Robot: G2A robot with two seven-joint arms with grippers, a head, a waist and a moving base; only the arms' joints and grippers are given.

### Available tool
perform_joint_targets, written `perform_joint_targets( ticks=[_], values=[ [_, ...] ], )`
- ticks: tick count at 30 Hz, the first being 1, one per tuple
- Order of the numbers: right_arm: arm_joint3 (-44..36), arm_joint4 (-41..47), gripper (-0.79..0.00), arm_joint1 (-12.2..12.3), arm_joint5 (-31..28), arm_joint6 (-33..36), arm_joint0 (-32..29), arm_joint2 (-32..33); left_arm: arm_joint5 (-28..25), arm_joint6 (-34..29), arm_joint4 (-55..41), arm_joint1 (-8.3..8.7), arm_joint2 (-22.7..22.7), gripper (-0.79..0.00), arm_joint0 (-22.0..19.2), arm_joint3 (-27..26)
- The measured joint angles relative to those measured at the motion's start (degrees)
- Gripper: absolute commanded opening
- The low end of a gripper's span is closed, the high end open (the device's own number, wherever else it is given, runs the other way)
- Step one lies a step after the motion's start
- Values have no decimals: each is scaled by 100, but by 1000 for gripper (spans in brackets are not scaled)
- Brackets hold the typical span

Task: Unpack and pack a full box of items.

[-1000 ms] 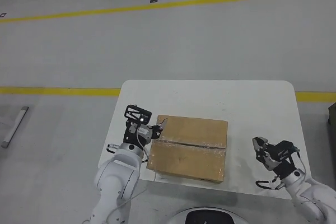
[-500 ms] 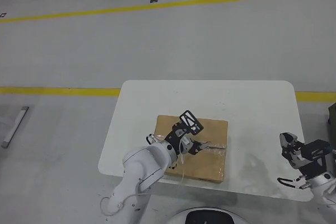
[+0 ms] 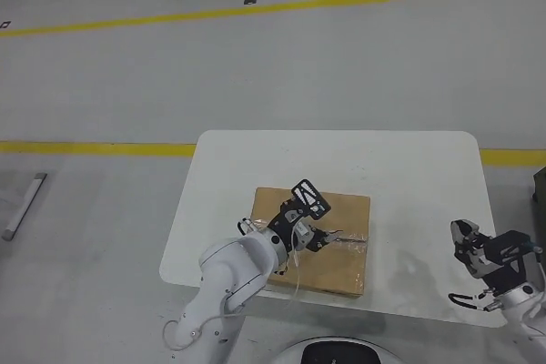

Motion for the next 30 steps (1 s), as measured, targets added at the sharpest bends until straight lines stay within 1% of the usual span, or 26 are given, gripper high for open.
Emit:
perform_joint_targets(
  ticks=[3,7,11,15,18,22,23,24,30],
  values=[
    [-13,-49,-785,-4,-2,15,45,-31,-5,33,26,1,34,0,19,3],
    [-45,-62,-785,-8,0,37,80,-42,-13,159,-3,-25,401,0,30,127],
    [-45,-65,-785,-14,4,30,82,-49,-68,93,-21,-76,850,0,-159,380],
    [2,-90,-785,-22,11,-4,79,-77,-68,-64,41,-137,1261,0,-415,756],
    [24,-91,-785,-28,17,-32,58,-88,-15,-146,81,-171,1440,0,-559,956],
    [59,-64,-785,-35,54,-49,35,-70,64,-333,38,-193,1514,0,-673,1140],
    [66,-61,-785,-36,62,-52,32,-63,95,-369,14,-196,1517,-28,-688,1178],
    [75,-56,-785,-38,65,-59,28,-54,124,-421,-15,-200,1520,-83,-705,1231],
    [131,-46,-785,-42,46,-72,30,-15,189,-701,202,-208,1633,-160,-817,1362]
  ],
)
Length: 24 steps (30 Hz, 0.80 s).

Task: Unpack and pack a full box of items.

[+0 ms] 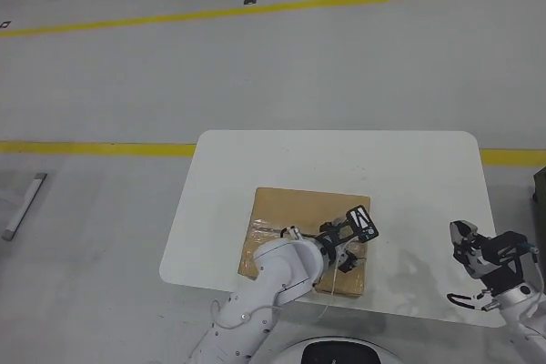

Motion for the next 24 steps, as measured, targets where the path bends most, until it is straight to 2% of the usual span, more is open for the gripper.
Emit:
perform_joint_targets(
  ticks=[2,4,6,11,12,13,15,17,24],
  values=[
    [5,6,-785,-2,-11,1,9,0,46,-67,91,-4,32,-148,-31,27],
    [2,21,-785,-5,-28,-8,21,-9,93,-90,172,-11,71,-240,-60,40],
    [-5,10,-785,-8,-31,-5,31,-26,107,-123,252,-16,105,-249,-95,60],
    [15,-17,-785,-15,-38,19,63,-61,99,-155,329,-25,147,-431,-140,84],
    [27,-23,-785,-16,-39,29,74,-65,98,-151,328,-26,150,-446,-142,85],
    [36,-26,-785,-17,-39,36,82,-68,96,-147,321,-27,150,-526,-143,85],
    [58,-30,-785,-19,-40,48,98,-74,90,-140,316,-27,148,-594,-145,85],
    [73,-30,-785,-21,-33,63,111,-80,84,-128,318,-27,144,-776,-143,80],
    [113,-17,-785,-29,-28,99,144,-103,25,-35,244,-12,79,-785,-91,-6]
  ],
)
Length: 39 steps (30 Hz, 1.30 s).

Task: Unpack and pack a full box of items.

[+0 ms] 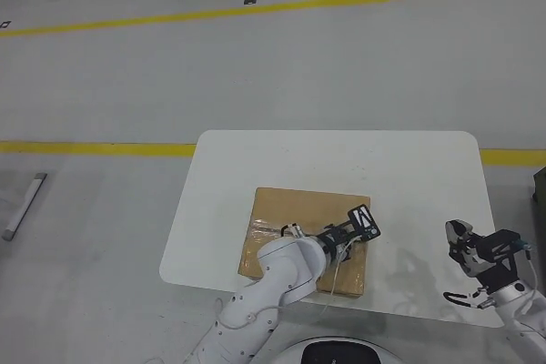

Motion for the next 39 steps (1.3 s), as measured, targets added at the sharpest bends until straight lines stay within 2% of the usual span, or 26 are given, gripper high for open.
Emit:
perform_joint_targets(
  ticks=[5,14,23,30,39],
  values=[
    [-4,-8,-785,-6,2,23,17,-22,-44,136,-262,46,-251,-785,124,-179],
    [-99,-35,-785,-15,-25,87,67,-86,-359,239,-661,235,-1076,-785,536,-927],
    [-297,101,-785,-15,-318,-46,62,-98,-556,302,-1039,446,-2211,-785,964,-1703],
    [-310,43,-785,-19,-331,-33,34,-133,-537,183,-897,612,-3248,-785,1299,-2247],
    [-242,8,-785,-25,-319,-70,26,-148,-492,-87,-549,779,-4278,-785,1751,-2773]
  ],
)
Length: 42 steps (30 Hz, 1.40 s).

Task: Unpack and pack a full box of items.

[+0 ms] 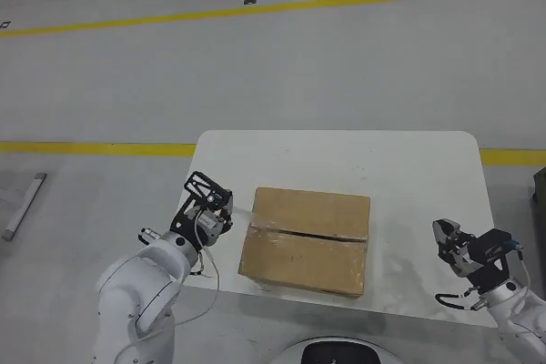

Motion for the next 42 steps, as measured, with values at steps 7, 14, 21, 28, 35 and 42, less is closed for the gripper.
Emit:
perform_joint_targets(
  ticks=[7,14,21,28,35,42],
  values=[
    [13,-17,-785,-2,-11,-22,2,-1,63,108,355,97,-571,-785,63,-157],
    [41,-19,-785,-5,10,-66,-26,27,475,280,595,153,-917,-785,76,-124],
    [95,-35,-785,-5,-15,-122,-65,63,719,360,904,215,-1186,-785,45,118],
    [137,-27,-785,-6,-29,-138,-78,89,940,337,1091,255,-1248,-529,111,307],
    [125,-55,-785,-5,-37,-123,-81,111,1182,279,924,278,-1276,0,55,447],
    [106,-56,-785,-5,-32,-97,-96,140,1283,443,475,312,-1558,0,114,257]
  ],
)
